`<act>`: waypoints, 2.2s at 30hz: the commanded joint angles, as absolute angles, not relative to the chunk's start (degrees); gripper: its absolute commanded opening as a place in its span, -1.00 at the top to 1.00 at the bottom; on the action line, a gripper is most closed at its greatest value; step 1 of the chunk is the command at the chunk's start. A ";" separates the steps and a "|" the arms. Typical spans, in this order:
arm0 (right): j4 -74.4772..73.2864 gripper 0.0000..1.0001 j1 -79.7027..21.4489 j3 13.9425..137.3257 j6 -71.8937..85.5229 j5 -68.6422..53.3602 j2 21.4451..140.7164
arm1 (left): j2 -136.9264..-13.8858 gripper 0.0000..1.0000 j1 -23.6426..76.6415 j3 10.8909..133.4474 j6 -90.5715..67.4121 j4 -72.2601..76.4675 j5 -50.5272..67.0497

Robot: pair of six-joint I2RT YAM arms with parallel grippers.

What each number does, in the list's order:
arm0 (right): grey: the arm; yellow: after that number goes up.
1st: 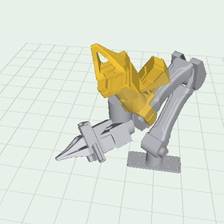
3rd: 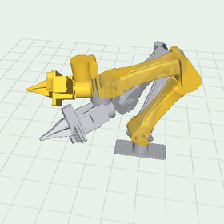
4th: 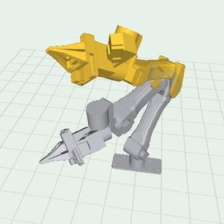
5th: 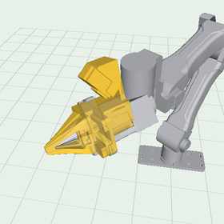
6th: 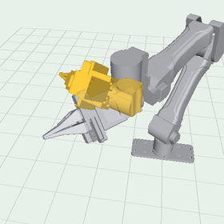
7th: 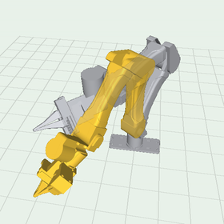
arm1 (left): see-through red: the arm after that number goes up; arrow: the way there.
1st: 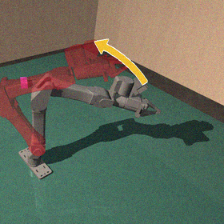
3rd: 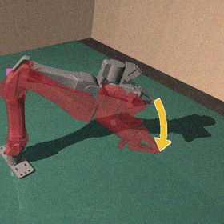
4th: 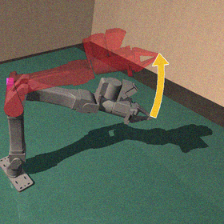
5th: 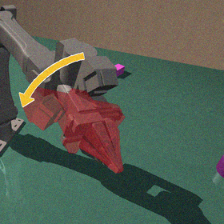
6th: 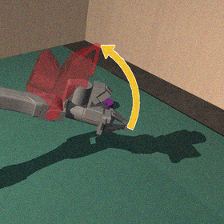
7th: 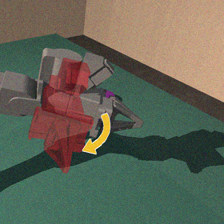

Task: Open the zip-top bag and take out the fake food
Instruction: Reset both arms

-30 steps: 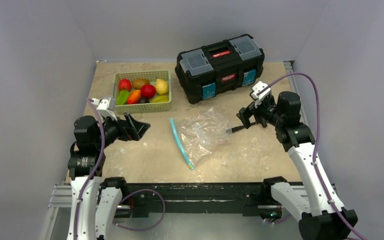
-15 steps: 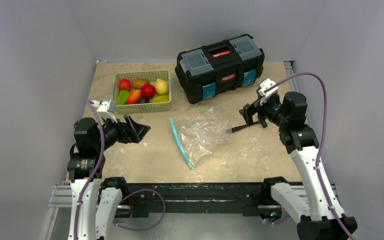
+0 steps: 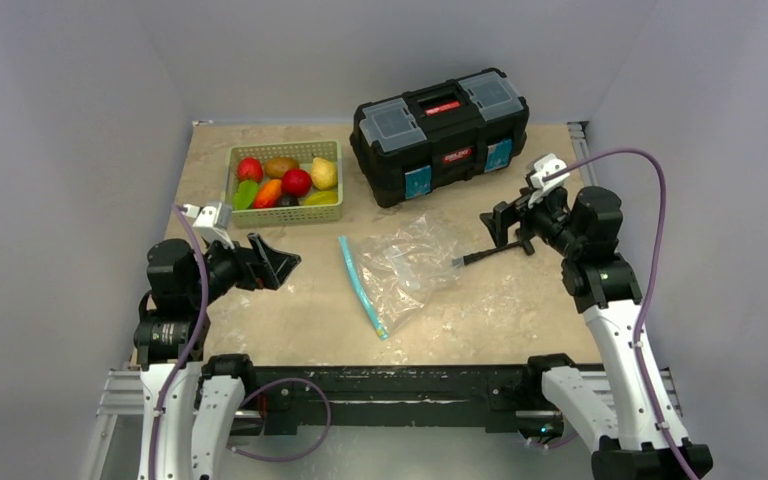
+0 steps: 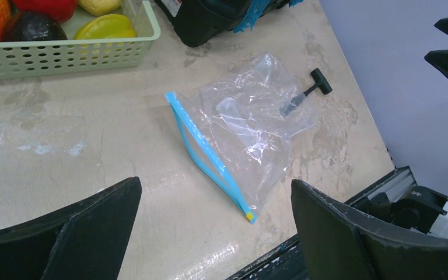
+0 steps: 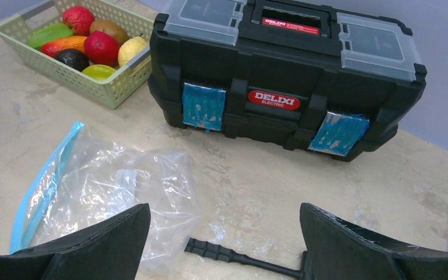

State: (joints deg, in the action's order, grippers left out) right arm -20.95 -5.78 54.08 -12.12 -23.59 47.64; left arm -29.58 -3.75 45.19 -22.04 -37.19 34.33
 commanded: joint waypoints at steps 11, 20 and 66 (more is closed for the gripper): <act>-17.61 -0.98 -4.50 53.15 -10.30 -25.97 46.23 | -28.41 -1.00 -4.15 45.53 -21.19 -37.62 32.65; -17.29 -0.98 -3.90 52.65 -10.42 -27.55 46.05 | -28.56 -1.00 -4.18 45.48 -20.67 -37.50 32.68; -16.53 -0.98 -3.37 52.00 -10.77 -28.21 45.79 | -29.57 -1.00 -4.15 46.44 -19.86 -38.10 32.45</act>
